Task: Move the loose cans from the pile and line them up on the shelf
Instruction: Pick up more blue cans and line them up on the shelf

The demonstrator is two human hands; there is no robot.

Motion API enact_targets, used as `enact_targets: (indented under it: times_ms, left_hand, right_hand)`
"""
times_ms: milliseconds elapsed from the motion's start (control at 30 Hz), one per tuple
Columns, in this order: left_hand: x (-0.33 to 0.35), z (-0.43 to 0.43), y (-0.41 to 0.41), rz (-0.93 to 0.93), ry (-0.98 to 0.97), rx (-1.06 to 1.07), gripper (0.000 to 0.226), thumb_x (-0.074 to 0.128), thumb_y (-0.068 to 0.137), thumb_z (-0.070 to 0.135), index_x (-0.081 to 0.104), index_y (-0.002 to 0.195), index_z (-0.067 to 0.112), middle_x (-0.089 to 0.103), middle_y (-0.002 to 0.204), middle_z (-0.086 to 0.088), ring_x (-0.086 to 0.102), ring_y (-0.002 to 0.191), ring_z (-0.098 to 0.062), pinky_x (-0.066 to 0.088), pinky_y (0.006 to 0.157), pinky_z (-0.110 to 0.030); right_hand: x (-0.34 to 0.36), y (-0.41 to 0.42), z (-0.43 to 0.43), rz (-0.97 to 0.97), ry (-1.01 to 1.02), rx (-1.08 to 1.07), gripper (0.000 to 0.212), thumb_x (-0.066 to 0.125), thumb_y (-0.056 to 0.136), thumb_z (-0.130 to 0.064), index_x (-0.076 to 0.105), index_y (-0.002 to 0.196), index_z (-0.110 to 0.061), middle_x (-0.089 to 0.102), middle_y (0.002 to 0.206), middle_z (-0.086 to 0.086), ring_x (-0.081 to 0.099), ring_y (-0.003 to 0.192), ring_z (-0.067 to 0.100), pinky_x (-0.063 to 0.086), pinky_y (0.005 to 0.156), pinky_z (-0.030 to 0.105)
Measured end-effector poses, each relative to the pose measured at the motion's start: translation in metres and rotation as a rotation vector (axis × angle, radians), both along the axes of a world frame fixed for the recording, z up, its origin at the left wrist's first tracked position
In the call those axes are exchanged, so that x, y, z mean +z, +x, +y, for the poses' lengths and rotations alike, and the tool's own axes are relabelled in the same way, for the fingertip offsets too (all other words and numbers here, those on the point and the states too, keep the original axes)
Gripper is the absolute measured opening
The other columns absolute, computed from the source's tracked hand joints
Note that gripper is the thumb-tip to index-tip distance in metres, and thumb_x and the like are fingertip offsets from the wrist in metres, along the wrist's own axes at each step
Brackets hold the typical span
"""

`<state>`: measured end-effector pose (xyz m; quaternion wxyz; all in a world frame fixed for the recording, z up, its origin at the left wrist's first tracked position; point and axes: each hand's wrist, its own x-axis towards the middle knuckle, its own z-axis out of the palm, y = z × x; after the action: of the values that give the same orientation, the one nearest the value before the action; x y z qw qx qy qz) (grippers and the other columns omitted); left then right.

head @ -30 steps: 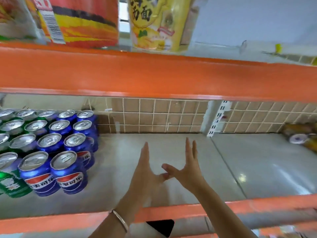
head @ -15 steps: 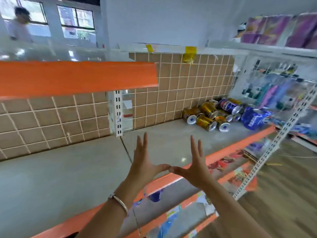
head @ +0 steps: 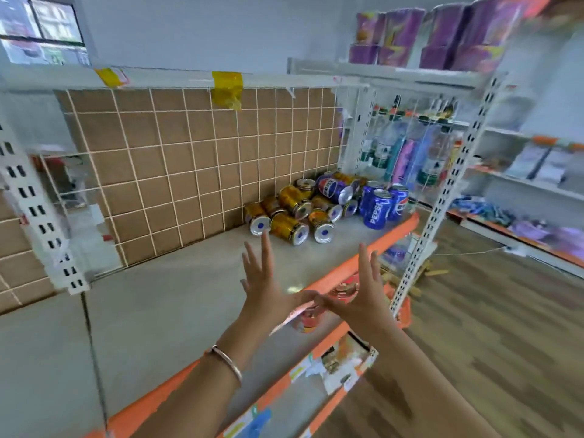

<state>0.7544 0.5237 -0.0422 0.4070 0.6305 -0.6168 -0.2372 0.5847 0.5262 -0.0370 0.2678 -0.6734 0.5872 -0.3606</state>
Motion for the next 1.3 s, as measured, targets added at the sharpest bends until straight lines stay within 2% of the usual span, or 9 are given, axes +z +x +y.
enact_targets:
  times_ms: [333,433,533,633,733,800,933,1100,1300]
  left_hand:
    - [0.012,-0.139,-0.068,0.071,-0.092,-0.118,0.126,0.073,0.052,0.060,-0.001,0.149,0.029,0.001,0.158,-0.008,0.009,0.145,-0.024,0.025,0.112,-0.039]
    - [0.021,-0.174,-0.085,0.101,0.042,-0.149,0.103,0.072,0.067,0.056,0.014,0.148,0.027,0.023,0.153,-0.004,0.032,0.136,-0.020,0.036,0.105,-0.037]
    - [0.023,-0.212,-0.098,0.392,0.459,-0.103,0.057,0.065,0.083,0.045,0.046,0.128,0.016,0.060,0.113,-0.002,0.061,0.103,-0.021,0.052,0.088,-0.036]
    - [0.021,-0.252,-0.106,0.597,0.644,-0.050,0.039,0.065,0.084,0.039,0.058,0.104,0.007,0.059,0.085,-0.007,0.063,0.080,-0.021,0.052,0.069,-0.030]
    - [0.024,-0.287,-0.110,0.671,0.600,0.052,0.029,0.067,0.082,0.035,0.059,0.090,0.008,0.063,0.088,-0.012,0.063,0.087,-0.028,0.053,0.082,-0.037]
    - [0.026,-0.309,-0.113,0.752,0.559,0.083,0.031,0.067,0.082,0.030,0.058,0.102,0.008,0.061,0.090,-0.011,0.061,0.094,-0.029,0.052,0.087,-0.038]
    - [0.030,-0.344,-0.125,0.809,0.554,0.112,0.034,0.062,0.087,0.023,0.050,0.115,0.008,0.057,0.087,-0.011,0.058,0.079,-0.024,0.052,0.073,-0.033]
    - [0.030,-0.379,-0.142,0.746,0.511,0.226,0.045,0.065,0.085,0.027,0.050,0.123,0.006,0.059,0.104,-0.015,0.057,0.091,-0.029,0.050,0.088,-0.040]
    - [0.002,-0.422,-0.140,0.610,0.512,0.383,0.089,0.071,0.058,0.055,0.049,0.129,0.006,0.061,0.119,-0.016,0.058,0.107,-0.034,0.049,0.096,-0.044]
  right_hand:
    - [0.015,-0.059,-0.117,-0.042,0.005,-0.124,0.121,0.069,0.057,-0.058,-0.008,0.149,-0.038,-0.012,0.159,-0.014,-0.003,0.146,0.010,0.017,0.118,0.040]
    - [0.011,-0.076,-0.149,-0.076,-0.012,-0.158,0.111,0.072,0.069,-0.051,-0.001,0.151,-0.036,-0.005,0.159,-0.016,0.004,0.147,0.011,0.025,0.117,0.044]
    - [0.003,-0.090,-0.175,-0.094,-0.017,-0.185,0.089,0.070,0.079,-0.043,0.016,0.149,-0.033,0.015,0.157,-0.011,0.021,0.143,0.014,0.030,0.114,0.041]
    - [-0.004,-0.106,-0.203,-0.140,0.069,-0.232,0.073,0.067,0.085,-0.038,0.030,0.146,-0.025,0.034,0.149,-0.004,0.034,0.136,0.017,0.033,0.105,0.031]
    - [-0.005,-0.122,-0.234,-0.178,0.122,-0.254,0.052,0.066,0.088,-0.029,0.045,0.134,-0.019,0.053,0.126,0.000,0.050,0.111,0.017,0.040,0.088,0.030]
    - [-0.005,-0.131,-0.254,-0.196,0.149,-0.256,0.041,0.063,0.089,-0.019,0.048,0.126,-0.013,0.050,0.102,-0.003,0.047,0.091,0.013,0.037,0.076,0.028]
    - [-0.011,-0.150,-0.294,-0.263,0.168,-0.254,0.040,0.067,0.085,-0.014,0.050,0.121,-0.017,0.060,0.103,-0.006,0.053,0.082,0.008,0.039,0.064,0.023]
    - [-0.025,-0.167,-0.337,-0.266,0.204,-0.214,0.050,0.076,0.075,-0.012,0.053,0.119,-0.020,0.064,0.108,-0.007,0.060,0.101,0.016,0.046,0.082,0.032]
    - [-0.049,-0.173,-0.359,-0.148,0.233,-0.137,0.044,0.077,0.074,-0.020,0.056,0.112,-0.015,0.068,0.100,0.000,0.063,0.093,0.022,0.043,0.067,0.024]
